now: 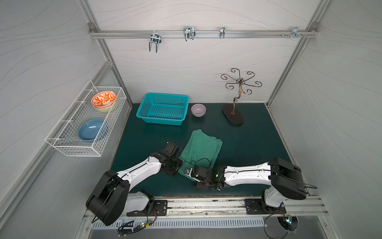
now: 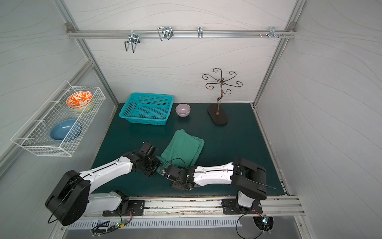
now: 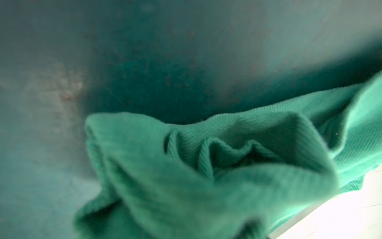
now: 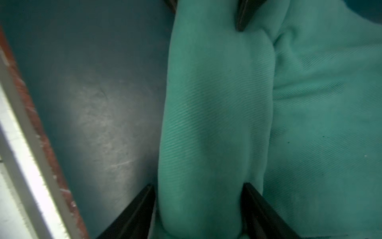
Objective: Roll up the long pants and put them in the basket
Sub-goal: Roll the long pant at the center of the board.
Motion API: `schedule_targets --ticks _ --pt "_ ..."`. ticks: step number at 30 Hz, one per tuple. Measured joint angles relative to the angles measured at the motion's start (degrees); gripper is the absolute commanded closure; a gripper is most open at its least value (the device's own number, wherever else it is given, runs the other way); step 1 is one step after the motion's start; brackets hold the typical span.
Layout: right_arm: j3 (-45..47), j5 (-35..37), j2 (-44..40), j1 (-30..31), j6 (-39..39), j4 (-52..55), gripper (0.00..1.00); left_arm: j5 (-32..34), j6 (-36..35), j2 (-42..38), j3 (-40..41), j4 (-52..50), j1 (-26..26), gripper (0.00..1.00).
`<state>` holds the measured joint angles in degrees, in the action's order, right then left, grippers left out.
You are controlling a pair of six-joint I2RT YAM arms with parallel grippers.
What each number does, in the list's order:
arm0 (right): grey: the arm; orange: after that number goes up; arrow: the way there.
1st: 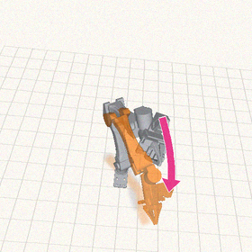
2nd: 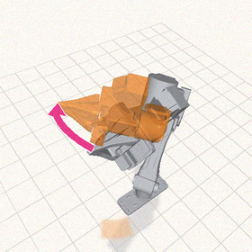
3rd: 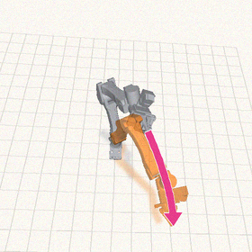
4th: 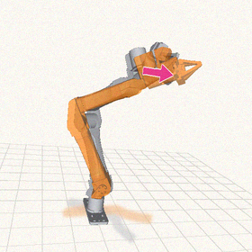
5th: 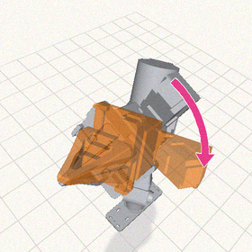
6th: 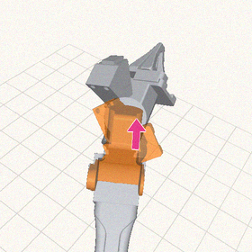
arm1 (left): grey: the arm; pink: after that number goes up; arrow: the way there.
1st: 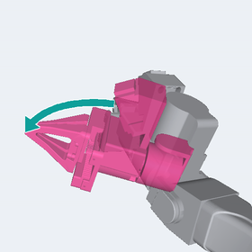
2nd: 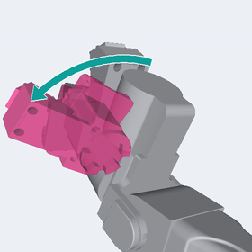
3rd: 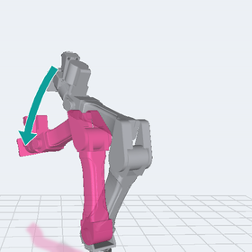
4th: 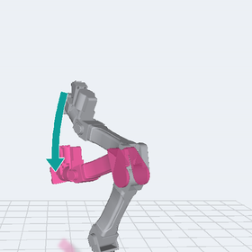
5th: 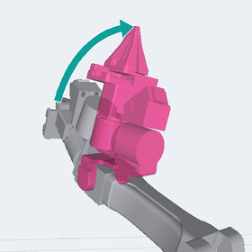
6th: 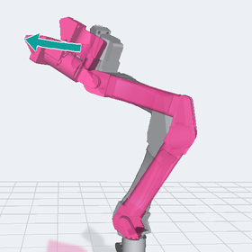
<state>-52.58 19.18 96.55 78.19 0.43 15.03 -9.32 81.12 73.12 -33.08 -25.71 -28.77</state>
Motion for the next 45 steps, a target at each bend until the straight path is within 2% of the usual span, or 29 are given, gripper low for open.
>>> schedule_targets --ticks 3,7,10,17,21,29,30,38,45 --pt "-0.9 2.0 1.8 0.5 -1.8 0.2 0.56 0.3 0.0 -0.3 0.0 -0.7 0.0 0.25" --pt "-1.1 2.9 2.0 0.4 -3.9 0.0 0.81 2.3 -0.6 -2.6 -0.9 -4.1 0.0 0.15" --pt "-1.0 1.0 1.5 -0.5 -4.3 -0.2 0.88 4.9 -1.2 -5.4 -3.0 -7.5 0.4 0.12" --pt "-1.3 -9.6 0.5 -3.8 1.3 -0.6 0.95 9.3 -1.7 -14.1 -4.9 -15.7 3.1 0.10" --pt "-4.2 -18.5 2.3 -4.6 4.2 -0.5 0.98 9.6 -1.4 -19.1 -4.9 -20.9 3.3 0.09" --pt "-1.8 -35.6 1.6 -9.6 1.9 -4.1 0.98 9.1 2.4 -29.0 -3.8 -28.4 1.6 0.06" --pt "-0.7 -37.6 1.0 -10.6 0.7 -5.0 0.97 8.8 3.2 -29.4 -3.4 -28.5 0.9 0.01" --pt "4.3 -50.2 -0.3 -18.3 -7.8 -9.0 0.95 6.8 7.3 -24.6 -2.7 -26.6 -5.6 0.01" --pt "3.7 -56.9 1.9 -21.7 -10.4 -8.7 0.95 4.0 8.7 -16.7 -1.0 -18.3 -6.2 0.15"
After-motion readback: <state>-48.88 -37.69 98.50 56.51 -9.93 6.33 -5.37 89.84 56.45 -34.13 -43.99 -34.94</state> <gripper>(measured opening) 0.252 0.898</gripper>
